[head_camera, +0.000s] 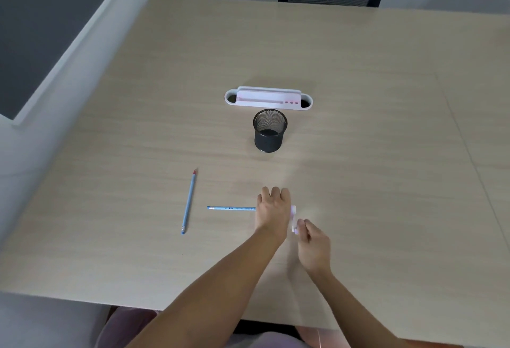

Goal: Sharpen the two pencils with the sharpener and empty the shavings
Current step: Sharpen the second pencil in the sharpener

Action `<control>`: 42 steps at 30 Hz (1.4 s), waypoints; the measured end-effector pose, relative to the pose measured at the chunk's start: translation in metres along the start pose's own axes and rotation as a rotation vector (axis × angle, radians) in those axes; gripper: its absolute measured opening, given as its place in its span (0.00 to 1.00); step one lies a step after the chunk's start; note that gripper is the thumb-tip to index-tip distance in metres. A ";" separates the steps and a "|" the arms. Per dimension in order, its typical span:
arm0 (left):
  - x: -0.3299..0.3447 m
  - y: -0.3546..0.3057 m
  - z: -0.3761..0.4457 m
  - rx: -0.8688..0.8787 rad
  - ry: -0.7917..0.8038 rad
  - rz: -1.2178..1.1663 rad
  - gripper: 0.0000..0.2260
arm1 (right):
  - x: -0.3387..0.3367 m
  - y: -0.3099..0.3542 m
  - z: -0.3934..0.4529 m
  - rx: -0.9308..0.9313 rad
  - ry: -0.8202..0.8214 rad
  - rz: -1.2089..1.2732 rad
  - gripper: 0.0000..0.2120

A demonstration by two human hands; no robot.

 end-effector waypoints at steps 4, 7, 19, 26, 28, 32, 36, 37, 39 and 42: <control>0.004 0.000 -0.001 0.028 0.009 -0.050 0.16 | -0.013 0.025 0.001 0.061 0.177 0.232 0.19; 0.009 -0.001 0.001 0.062 0.035 -0.064 0.19 | -0.013 0.047 0.027 -0.019 0.162 0.193 0.17; -0.005 0.003 -0.003 -0.003 -0.045 -0.008 0.22 | 0.009 0.003 0.032 0.029 -0.067 -0.297 0.14; 0.002 0.001 -0.002 0.033 -0.009 -0.083 0.20 | -0.011 0.024 -0.002 0.045 0.192 0.220 0.19; 0.007 -0.002 0.000 0.080 0.008 -0.110 0.18 | -0.015 0.039 0.012 0.004 0.234 0.229 0.19; 0.004 0.002 0.001 0.066 0.067 -0.082 0.21 | -0.013 0.050 0.051 -0.018 0.088 0.134 0.19; 0.002 0.002 -0.001 0.070 0.008 0.007 0.23 | -0.003 0.035 0.072 0.099 0.000 0.077 0.07; 0.002 0.002 -0.001 0.071 0.004 0.004 0.23 | 0.001 0.030 0.070 0.094 -0.012 0.011 0.08; -0.002 0.002 -0.001 0.057 0.028 -0.005 0.23 | 0.007 0.021 0.056 0.064 -0.051 -0.128 0.12; -0.006 0.001 0.000 0.038 0.043 -0.021 0.21 | 0.009 0.010 0.024 -0.009 -0.068 -0.177 0.19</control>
Point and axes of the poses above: each hand's wrist, its own z-axis towards the middle knuckle, its own x-axis out of the palm, y = z × x, the point moved 5 cm from there along z, towards the middle knuckle, and after that the axes turned 10 degrees about z, right-handed, at the moved point
